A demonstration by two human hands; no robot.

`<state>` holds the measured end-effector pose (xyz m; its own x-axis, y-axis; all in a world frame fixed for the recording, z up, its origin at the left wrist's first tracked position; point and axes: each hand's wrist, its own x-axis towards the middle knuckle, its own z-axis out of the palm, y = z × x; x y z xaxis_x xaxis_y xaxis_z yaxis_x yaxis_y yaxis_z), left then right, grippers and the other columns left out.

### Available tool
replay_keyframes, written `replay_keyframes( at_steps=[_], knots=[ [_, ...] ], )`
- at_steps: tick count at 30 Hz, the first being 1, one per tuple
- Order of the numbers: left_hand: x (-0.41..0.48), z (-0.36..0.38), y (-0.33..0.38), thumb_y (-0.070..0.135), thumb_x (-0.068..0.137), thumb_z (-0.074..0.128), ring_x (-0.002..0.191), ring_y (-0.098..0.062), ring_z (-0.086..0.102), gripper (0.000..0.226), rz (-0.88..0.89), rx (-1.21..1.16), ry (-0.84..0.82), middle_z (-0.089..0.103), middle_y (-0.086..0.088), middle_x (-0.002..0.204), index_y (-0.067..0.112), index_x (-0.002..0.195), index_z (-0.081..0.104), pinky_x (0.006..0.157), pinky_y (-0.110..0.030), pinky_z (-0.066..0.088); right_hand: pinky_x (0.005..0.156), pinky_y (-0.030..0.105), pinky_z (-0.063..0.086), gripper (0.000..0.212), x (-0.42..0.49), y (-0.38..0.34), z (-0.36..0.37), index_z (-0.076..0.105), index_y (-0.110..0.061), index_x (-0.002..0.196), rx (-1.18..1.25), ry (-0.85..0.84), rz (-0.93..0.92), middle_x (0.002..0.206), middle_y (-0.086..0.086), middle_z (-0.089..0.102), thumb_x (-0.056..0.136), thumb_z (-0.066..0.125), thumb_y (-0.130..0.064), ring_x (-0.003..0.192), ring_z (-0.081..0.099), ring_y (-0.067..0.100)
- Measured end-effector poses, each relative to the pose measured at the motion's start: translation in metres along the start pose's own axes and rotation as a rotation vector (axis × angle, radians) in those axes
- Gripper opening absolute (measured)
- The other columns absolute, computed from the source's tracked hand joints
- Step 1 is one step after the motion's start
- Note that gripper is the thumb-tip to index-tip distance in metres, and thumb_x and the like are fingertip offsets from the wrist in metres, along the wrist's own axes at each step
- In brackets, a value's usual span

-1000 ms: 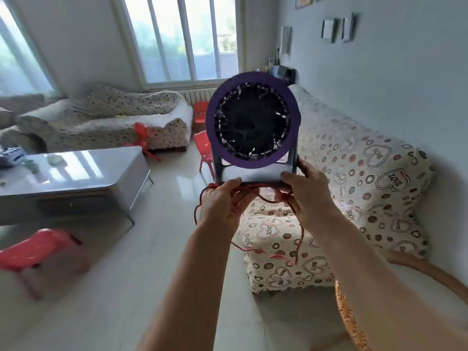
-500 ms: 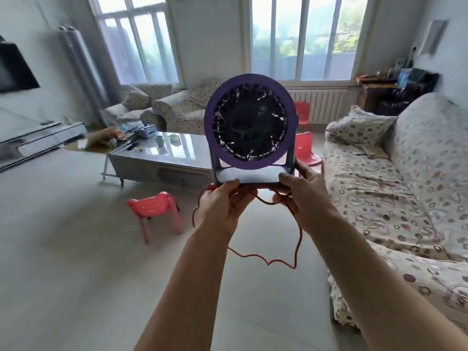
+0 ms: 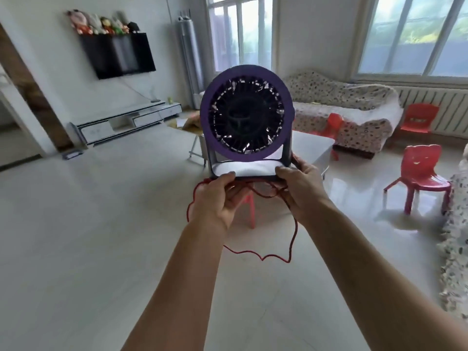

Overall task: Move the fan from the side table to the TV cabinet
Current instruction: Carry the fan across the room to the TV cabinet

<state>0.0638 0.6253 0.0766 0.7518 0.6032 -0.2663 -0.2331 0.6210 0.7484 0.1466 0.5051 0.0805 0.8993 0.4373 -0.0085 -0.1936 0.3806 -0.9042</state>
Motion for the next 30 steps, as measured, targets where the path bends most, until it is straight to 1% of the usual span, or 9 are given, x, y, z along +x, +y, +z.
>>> replay_keyframes(
  at_steps=[4, 7, 8, 10, 13, 19, 23, 27, 30],
  knots=[
    [0.033, -0.032, 0.034, -0.006, 0.091, 0.055, 0.054, -0.024, 0.07, 0.005, 0.069, -0.035, 0.063, 0.066, -0.021, 0.078, -0.005, 0.089, 0.06, 0.055, -0.035, 0.061, 0.04, 0.025, 0.05, 0.034, 0.04, 0.028, 0.049, 0.06, -0.004, 0.119, -0.008, -0.092, 0.07, 0.074, 0.007, 0.063, 0.089, 0.051, 0.009, 0.044, 0.062, 0.014],
    [0.062, -0.053, 0.056, -0.004, 0.092, 0.052, 0.067, -0.029, 0.069, 0.014, 0.123, -0.053, 0.112, 0.065, -0.023, 0.087, -0.006, 0.105, 0.058, 0.058, -0.034, 0.061, 0.041, 0.028, 0.05, 0.039, 0.076, 0.048, 0.084, 0.057, -0.004, 0.127, -0.052, -0.131, 0.103, 0.073, 0.008, 0.062, 0.089, 0.055, 0.008, 0.042, 0.06, 0.016],
    [0.072, -0.058, 0.063, -0.004, 0.092, 0.052, 0.069, -0.029, 0.069, 0.016, 0.138, -0.061, 0.126, 0.066, -0.023, 0.086, -0.006, 0.107, 0.058, 0.058, -0.034, 0.061, 0.041, 0.028, 0.05, 0.04, 0.088, 0.054, 0.094, 0.057, -0.004, 0.127, -0.048, -0.151, 0.106, 0.076, 0.009, 0.062, 0.089, 0.055, 0.009, 0.042, 0.06, 0.016],
    [0.095, -0.068, 0.078, -0.004, 0.092, 0.053, 0.062, -0.027, 0.071, 0.011, 0.17, -0.077, 0.16, 0.07, -0.021, 0.076, -0.006, 0.101, 0.06, 0.056, -0.033, 0.061, 0.042, 0.027, 0.05, 0.037, 0.114, 0.065, 0.117, 0.058, -0.002, 0.123, -0.048, -0.199, 0.118, 0.08, 0.012, 0.061, 0.089, 0.053, 0.011, 0.044, 0.062, 0.015],
    [0.13, -0.08, 0.101, -0.003, 0.093, 0.053, 0.054, -0.023, 0.072, 0.007, 0.214, -0.092, 0.223, 0.072, -0.015, 0.061, -0.003, 0.092, 0.06, 0.054, -0.032, 0.061, 0.037, 0.025, 0.048, 0.028, 0.152, 0.077, 0.152, 0.059, -0.001, 0.112, -0.031, -0.284, 0.149, 0.075, 0.012, 0.057, 0.09, 0.049, 0.013, 0.039, 0.058, 0.012],
    [0.2, -0.094, 0.15, 0.0, 0.093, 0.055, 0.065, -0.028, 0.071, 0.006, 0.285, -0.145, 0.355, 0.07, -0.02, 0.077, -0.003, 0.094, 0.06, 0.055, -0.033, 0.061, 0.039, 0.025, 0.047, 0.031, 0.234, 0.096, 0.22, 0.059, -0.001, 0.115, -0.095, -0.426, 0.173, 0.082, 0.014, 0.058, 0.089, 0.049, 0.011, 0.042, 0.06, 0.012],
    [0.242, -0.108, 0.181, -0.001, 0.091, 0.056, 0.059, -0.026, 0.072, 0.007, 0.355, -0.178, 0.402, 0.071, -0.017, 0.068, -0.004, 0.096, 0.061, 0.056, -0.034, 0.061, 0.039, 0.024, 0.046, 0.031, 0.281, 0.112, 0.266, 0.062, -0.004, 0.113, -0.107, -0.504, 0.183, 0.08, 0.012, 0.06, 0.088, 0.05, 0.011, 0.04, 0.06, 0.012],
    [0.279, -0.132, 0.212, -0.001, 0.091, 0.058, 0.06, -0.026, 0.073, 0.009, 0.403, -0.195, 0.468, 0.073, -0.016, 0.065, -0.003, 0.099, 0.061, 0.057, -0.034, 0.061, 0.04, 0.023, 0.047, 0.033, 0.317, 0.136, 0.313, 0.063, -0.019, 0.094, -0.079, -0.581, 0.218, 0.081, 0.013, 0.063, 0.088, 0.05, 0.011, 0.042, 0.062, 0.014],
    [0.304, -0.157, 0.235, 0.0, 0.09, 0.059, 0.062, -0.027, 0.074, 0.01, 0.429, -0.197, 0.513, 0.073, -0.017, 0.067, -0.003, 0.1, 0.061, 0.056, -0.034, 0.061, 0.041, 0.024, 0.048, 0.029, 0.338, 0.159, 0.349, 0.062, -0.016, 0.097, -0.078, -0.624, 0.251, 0.085, 0.015, 0.061, 0.089, 0.05, 0.01, 0.042, 0.062, 0.013]
  ],
)
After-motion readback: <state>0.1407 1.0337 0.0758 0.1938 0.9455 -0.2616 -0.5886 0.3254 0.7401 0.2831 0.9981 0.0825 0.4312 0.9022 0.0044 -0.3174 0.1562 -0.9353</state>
